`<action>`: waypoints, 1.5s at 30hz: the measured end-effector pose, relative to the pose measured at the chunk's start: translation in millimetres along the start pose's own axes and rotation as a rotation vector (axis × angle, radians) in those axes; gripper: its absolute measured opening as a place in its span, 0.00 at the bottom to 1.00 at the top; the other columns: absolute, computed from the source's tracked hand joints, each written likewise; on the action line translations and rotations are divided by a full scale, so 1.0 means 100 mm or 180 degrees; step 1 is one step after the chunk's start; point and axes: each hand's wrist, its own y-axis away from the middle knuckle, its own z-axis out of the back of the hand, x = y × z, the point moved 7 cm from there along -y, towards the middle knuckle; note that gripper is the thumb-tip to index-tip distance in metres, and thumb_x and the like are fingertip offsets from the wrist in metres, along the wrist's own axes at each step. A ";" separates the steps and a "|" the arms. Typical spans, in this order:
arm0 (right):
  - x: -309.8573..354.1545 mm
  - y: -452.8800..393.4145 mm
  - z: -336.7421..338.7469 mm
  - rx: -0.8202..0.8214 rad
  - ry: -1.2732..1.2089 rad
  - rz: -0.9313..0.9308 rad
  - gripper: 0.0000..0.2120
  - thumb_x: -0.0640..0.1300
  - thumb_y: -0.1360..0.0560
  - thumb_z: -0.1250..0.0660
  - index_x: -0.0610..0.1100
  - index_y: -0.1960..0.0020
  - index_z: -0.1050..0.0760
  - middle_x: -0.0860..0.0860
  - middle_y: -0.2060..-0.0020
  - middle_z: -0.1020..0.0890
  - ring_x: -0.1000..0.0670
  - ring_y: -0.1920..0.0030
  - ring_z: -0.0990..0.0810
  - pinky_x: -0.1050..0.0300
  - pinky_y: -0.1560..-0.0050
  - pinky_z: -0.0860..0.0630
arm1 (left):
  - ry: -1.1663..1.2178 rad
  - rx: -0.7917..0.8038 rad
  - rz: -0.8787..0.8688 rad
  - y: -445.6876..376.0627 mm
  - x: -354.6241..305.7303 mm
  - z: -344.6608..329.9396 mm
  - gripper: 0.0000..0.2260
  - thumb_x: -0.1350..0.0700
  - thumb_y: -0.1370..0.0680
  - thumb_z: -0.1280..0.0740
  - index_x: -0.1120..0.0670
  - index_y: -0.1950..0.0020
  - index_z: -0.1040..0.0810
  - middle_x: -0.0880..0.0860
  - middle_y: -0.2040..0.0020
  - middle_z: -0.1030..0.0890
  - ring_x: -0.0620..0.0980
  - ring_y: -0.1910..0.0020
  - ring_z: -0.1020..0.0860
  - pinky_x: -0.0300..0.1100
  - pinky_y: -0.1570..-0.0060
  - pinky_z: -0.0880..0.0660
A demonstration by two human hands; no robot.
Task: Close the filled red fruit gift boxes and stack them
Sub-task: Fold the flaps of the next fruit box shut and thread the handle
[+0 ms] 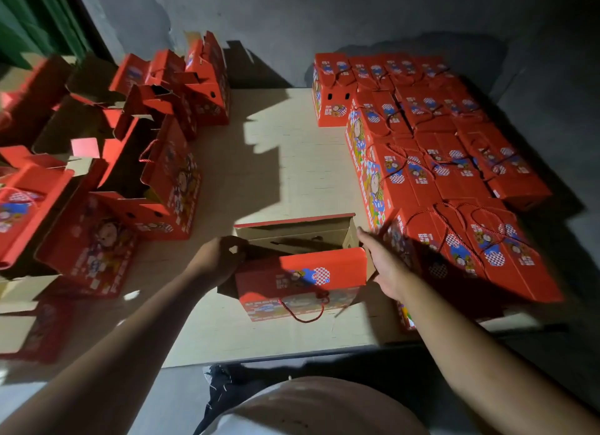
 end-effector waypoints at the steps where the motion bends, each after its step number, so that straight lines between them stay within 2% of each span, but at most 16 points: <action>1: -0.01 -0.03 0.03 -0.0102 -0.0021 -0.0026 0.43 0.77 0.32 0.30 0.63 0.21 0.35 0.57 0.19 0.35 0.48 0.20 0.37 0.33 0.20 0.46 | 0.0234 0.0054 0.0066 0.03 0.01 0.00 0.17 0.59 0.22 0.30 0.44 0.36 0.16 0.55 0.45 0.14 0.56 0.49 0.16 0.50 0.48 0.17; 6: -0.08 -0.13 0.13 -0.0285 0.0247 -0.0064 0.28 0.67 0.20 0.36 0.59 0.23 0.30 0.54 0.21 0.31 0.44 0.21 0.34 0.35 0.22 0.41 | 0.0553 0.0523 -0.0188 0.12 -0.04 -0.12 0.35 0.63 0.24 0.26 0.45 0.20 0.32 0.55 0.46 0.16 0.54 0.51 0.16 0.52 0.55 0.14; 12: -0.04 -0.07 0.07 -0.0217 0.0592 0.0172 0.19 0.60 0.15 0.39 0.61 0.25 0.28 0.55 0.23 0.29 0.45 0.23 0.32 0.44 0.33 0.34 | -0.0818 0.0260 -0.0602 0.22 0.05 -0.27 0.51 0.43 0.30 0.19 0.45 0.15 0.46 0.57 0.21 0.38 0.62 0.24 0.38 0.62 0.29 0.28; 17: -0.11 -0.01 -0.02 -0.0100 0.0819 0.0511 0.20 0.50 0.13 0.40 0.57 0.21 0.32 0.56 0.30 0.26 0.61 0.42 0.24 0.72 0.47 0.26 | 0.0138 -0.0763 -0.0837 0.52 0.18 -0.35 0.56 0.34 0.34 0.25 0.54 0.15 0.48 0.62 0.17 0.43 0.65 0.17 0.49 0.63 0.22 0.42; 19: -0.13 0.02 -0.06 0.0002 0.1008 0.0667 0.22 0.46 0.13 0.38 0.54 0.20 0.33 0.56 0.28 0.28 0.60 0.37 0.26 0.79 0.52 0.29 | 0.1072 -0.0983 -0.0335 0.61 0.39 -0.40 0.60 0.38 0.34 0.19 0.50 0.14 0.55 0.55 0.15 0.51 0.57 0.16 0.54 0.55 0.21 0.47; 22: -0.18 0.02 -0.07 0.0079 0.1449 0.0892 0.24 0.42 0.14 0.38 0.57 0.20 0.33 0.58 0.25 0.32 0.45 0.26 0.29 0.58 0.30 0.28 | 0.2603 -0.0706 0.0475 0.68 0.58 -0.60 0.62 0.53 0.34 0.14 0.47 0.15 0.57 0.52 0.17 0.43 0.53 0.22 0.33 0.50 0.28 0.27; 24: -0.21 0.02 -0.09 0.0156 0.1620 0.0913 0.25 0.43 0.14 0.38 0.61 0.20 0.33 0.57 0.22 0.34 0.49 0.29 0.27 0.64 0.34 0.26 | 0.3209 -0.0407 0.0493 0.71 0.55 -0.73 0.55 0.57 0.36 0.13 0.50 0.19 0.44 0.54 0.24 0.27 0.54 0.36 0.19 0.46 0.47 0.17; 26: -0.24 0.02 -0.08 0.0173 0.1706 0.0964 0.25 0.44 0.14 0.38 0.62 0.20 0.34 0.58 0.22 0.35 0.47 0.29 0.26 0.65 0.35 0.25 | 0.3136 -0.0385 0.0242 0.72 0.52 -0.75 0.42 0.58 0.37 0.15 0.46 0.28 0.33 0.54 0.34 0.19 0.55 0.41 0.16 0.50 0.50 0.15; 28: -0.29 0.00 -0.04 0.0146 0.1801 0.0866 0.25 0.46 0.13 0.38 0.65 0.21 0.35 0.56 0.24 0.33 0.32 0.27 0.29 0.40 0.31 0.26 | 0.2974 -0.0332 -0.0097 0.73 0.46 -0.73 0.39 0.60 0.32 0.17 0.41 0.26 0.31 0.51 0.37 0.18 0.49 0.41 0.16 0.50 0.49 0.15; 30: -0.34 0.00 -0.02 0.0148 0.1828 0.0744 0.25 0.47 0.13 0.39 0.66 0.21 0.35 0.40 0.22 0.32 0.32 0.44 0.18 0.40 0.49 0.18 | 0.2921 -0.0225 -0.0302 0.75 0.36 -0.70 0.41 0.63 0.27 0.20 0.39 0.21 0.36 0.48 0.34 0.20 0.45 0.39 0.18 0.47 0.48 0.16; 32: -0.35 0.00 -0.02 0.0188 0.1798 0.0743 0.25 0.47 0.13 0.39 0.68 0.22 0.35 0.30 0.26 0.33 0.45 0.66 0.27 0.53 0.68 0.27 | 0.2653 -0.0207 -0.0530 0.77 0.26 -0.67 0.41 0.61 0.25 0.21 0.38 0.20 0.38 0.45 0.30 0.23 0.42 0.34 0.21 0.44 0.42 0.18; 35: -0.34 -0.03 -0.02 0.0193 0.1880 0.0791 0.25 0.46 0.14 0.38 0.67 0.22 0.35 0.32 0.25 0.32 0.46 0.65 0.31 0.56 0.71 0.32 | 0.2004 -0.0343 -0.0802 0.80 0.13 -0.61 0.39 0.54 0.24 0.21 0.35 0.21 0.38 0.30 0.29 0.30 0.29 0.30 0.31 0.30 0.35 0.29; 37: -0.31 -0.03 -0.02 0.0173 0.1998 0.0908 0.26 0.46 0.14 0.37 0.65 0.21 0.35 0.41 0.22 0.32 0.44 0.59 0.24 0.54 0.67 0.25 | 0.1770 -0.0379 -0.0902 0.80 0.09 -0.57 0.37 0.51 0.23 0.22 0.32 0.23 0.40 0.22 0.33 0.33 0.23 0.32 0.34 0.22 0.39 0.32; 40: -0.19 -0.04 -0.01 -0.0025 0.2673 0.1318 0.28 0.44 0.17 0.32 0.57 0.20 0.32 0.50 0.22 0.37 0.44 0.27 0.28 0.51 0.28 0.28 | 0.1494 -0.0430 -0.0971 0.77 0.06 -0.53 0.33 0.48 0.21 0.25 0.30 0.25 0.41 0.20 0.34 0.36 0.19 0.34 0.37 0.17 0.41 0.38; 42: -0.08 -0.06 -0.02 -0.0198 0.3124 0.1631 0.29 0.42 0.22 0.26 0.51 0.23 0.27 0.49 0.29 0.34 0.45 0.27 0.31 0.56 0.25 0.34 | 0.1437 -0.0458 -0.0921 0.73 0.08 -0.51 0.30 0.44 0.20 0.27 0.31 0.25 0.39 0.22 0.32 0.35 0.22 0.32 0.36 0.19 0.38 0.37; 45: 0.07 -0.07 -0.14 -0.0213 0.3615 0.2000 0.26 0.39 0.27 0.21 0.46 0.30 0.20 0.47 0.36 0.29 0.44 0.33 0.27 0.51 0.30 0.28 | 0.1569 -0.0563 -0.0520 0.67 0.24 -0.50 0.26 0.40 0.18 0.33 0.44 0.22 0.32 0.42 0.26 0.26 0.42 0.27 0.29 0.45 0.29 0.28</action>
